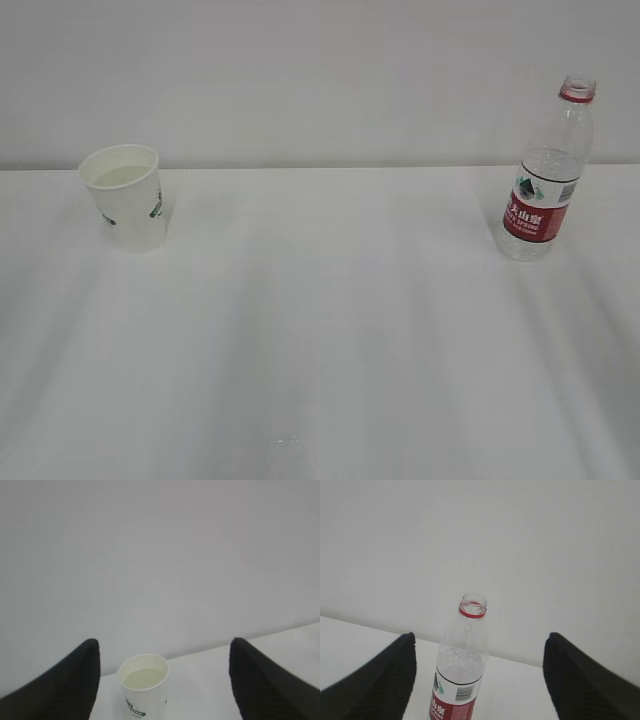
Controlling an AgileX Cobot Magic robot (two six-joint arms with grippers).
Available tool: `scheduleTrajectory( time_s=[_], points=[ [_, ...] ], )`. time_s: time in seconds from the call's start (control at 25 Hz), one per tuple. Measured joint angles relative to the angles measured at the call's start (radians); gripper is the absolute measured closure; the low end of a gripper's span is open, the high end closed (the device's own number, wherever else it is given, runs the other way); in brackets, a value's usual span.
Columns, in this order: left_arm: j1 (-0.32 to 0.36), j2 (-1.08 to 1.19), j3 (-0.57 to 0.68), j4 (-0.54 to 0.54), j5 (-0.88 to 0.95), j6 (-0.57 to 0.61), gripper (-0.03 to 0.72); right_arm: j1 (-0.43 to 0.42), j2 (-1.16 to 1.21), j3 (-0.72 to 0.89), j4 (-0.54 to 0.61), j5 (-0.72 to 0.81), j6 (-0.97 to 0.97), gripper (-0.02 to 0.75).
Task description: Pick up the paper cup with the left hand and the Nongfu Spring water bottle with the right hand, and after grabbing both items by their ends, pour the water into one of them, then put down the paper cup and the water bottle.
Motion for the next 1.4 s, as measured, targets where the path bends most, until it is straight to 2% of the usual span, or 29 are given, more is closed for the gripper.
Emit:
scheduleTrajectory(
  time_s=[0.24,0.52,0.8,1.24,1.32,1.4],
  points=[
    [0.037,-0.025,-0.114,0.020,0.134,0.000,0.103,0.000,-0.130,0.002,-0.006,0.136,0.018,0.143],
    [0.044,-0.042,-0.261,0.057,0.329,0.000,0.117,0.000,-0.294,0.002,-0.006,0.301,0.040,0.143],
    [0.045,-0.129,-0.275,0.095,0.583,0.000,0.118,0.000,-0.441,0.004,-0.006,0.491,0.060,0.143],
    [0.045,-0.283,-0.275,0.090,0.896,0.000,0.118,0.000,-0.642,0.004,0.034,0.757,0.062,0.143],
    [0.045,-0.312,-0.275,0.075,0.964,0.000,0.118,0.000,-0.675,0.004,0.076,0.806,0.020,0.143],
    [0.045,-0.343,-0.275,0.063,1.019,0.000,0.118,0.000,-0.703,0.002,0.167,0.868,-0.067,0.143]
  ],
)
